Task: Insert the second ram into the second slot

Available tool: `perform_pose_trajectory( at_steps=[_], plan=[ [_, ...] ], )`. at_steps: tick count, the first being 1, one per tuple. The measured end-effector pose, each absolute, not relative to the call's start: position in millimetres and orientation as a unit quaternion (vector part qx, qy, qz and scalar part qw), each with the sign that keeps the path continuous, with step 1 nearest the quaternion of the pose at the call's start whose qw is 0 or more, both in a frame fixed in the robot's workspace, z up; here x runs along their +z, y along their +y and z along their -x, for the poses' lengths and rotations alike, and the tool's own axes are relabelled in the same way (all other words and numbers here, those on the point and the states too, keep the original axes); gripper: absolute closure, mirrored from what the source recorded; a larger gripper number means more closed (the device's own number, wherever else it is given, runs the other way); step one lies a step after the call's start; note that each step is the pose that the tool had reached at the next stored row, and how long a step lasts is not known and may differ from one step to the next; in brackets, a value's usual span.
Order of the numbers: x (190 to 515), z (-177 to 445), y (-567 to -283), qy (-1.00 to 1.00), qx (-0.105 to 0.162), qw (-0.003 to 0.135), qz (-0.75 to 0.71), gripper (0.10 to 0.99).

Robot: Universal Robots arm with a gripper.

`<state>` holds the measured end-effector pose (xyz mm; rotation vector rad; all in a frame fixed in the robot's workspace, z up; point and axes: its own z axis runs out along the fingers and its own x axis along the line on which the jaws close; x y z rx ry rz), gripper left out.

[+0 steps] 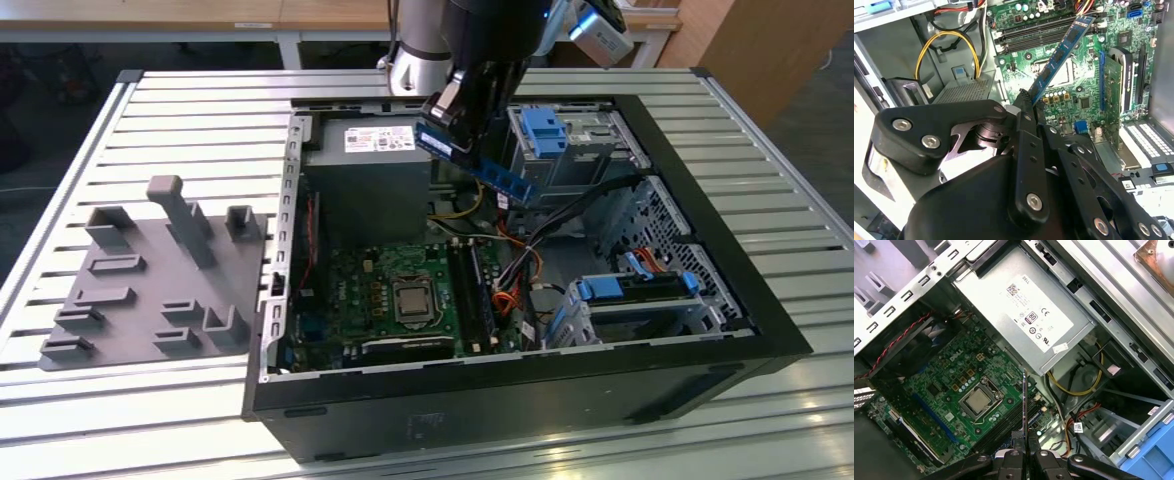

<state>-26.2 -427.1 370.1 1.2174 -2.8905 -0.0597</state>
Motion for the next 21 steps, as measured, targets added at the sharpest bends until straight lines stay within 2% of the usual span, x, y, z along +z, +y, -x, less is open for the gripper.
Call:
perform_pose_trajectory(
  at_steps=[21],
  plan=[
    [370.1, 26.2, -427.1, -0.93, -0.019, 0.002, -0.368, 0.949]
  ],
)
